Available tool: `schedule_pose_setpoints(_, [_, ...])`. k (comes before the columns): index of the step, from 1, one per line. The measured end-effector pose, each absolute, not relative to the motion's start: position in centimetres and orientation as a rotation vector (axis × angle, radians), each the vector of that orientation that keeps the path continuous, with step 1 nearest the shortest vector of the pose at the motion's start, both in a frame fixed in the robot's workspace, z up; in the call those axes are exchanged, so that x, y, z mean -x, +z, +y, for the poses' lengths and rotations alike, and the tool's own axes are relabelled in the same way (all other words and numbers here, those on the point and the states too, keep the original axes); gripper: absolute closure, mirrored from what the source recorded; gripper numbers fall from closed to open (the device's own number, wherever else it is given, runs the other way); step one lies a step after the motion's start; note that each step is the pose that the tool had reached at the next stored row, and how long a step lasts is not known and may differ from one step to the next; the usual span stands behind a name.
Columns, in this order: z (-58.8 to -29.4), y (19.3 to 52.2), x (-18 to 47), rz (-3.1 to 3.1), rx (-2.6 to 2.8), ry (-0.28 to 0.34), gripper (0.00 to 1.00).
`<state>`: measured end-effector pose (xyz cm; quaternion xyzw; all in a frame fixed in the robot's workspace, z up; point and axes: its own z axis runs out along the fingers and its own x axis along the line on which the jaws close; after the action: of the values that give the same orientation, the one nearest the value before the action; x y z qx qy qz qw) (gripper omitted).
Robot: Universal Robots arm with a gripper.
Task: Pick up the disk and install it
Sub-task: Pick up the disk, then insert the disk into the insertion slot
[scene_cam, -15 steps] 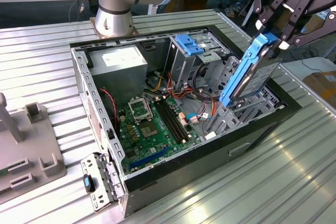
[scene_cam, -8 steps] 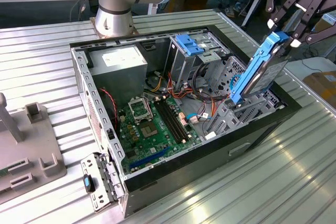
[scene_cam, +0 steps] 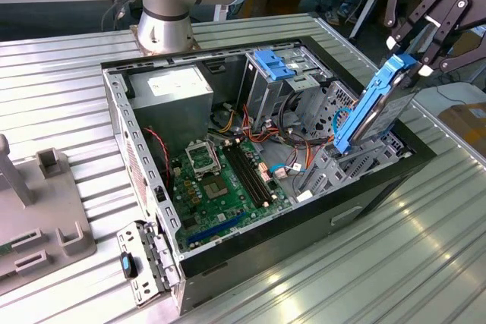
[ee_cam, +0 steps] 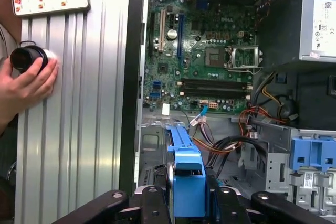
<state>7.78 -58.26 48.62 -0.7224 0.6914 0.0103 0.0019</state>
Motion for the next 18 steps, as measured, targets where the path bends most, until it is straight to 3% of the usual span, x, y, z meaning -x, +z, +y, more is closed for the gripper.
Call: schedule_pose_setpoints(18, [-57.6, 46.6, -8.3, 2.189, 2.248, 0.032, 0.64])
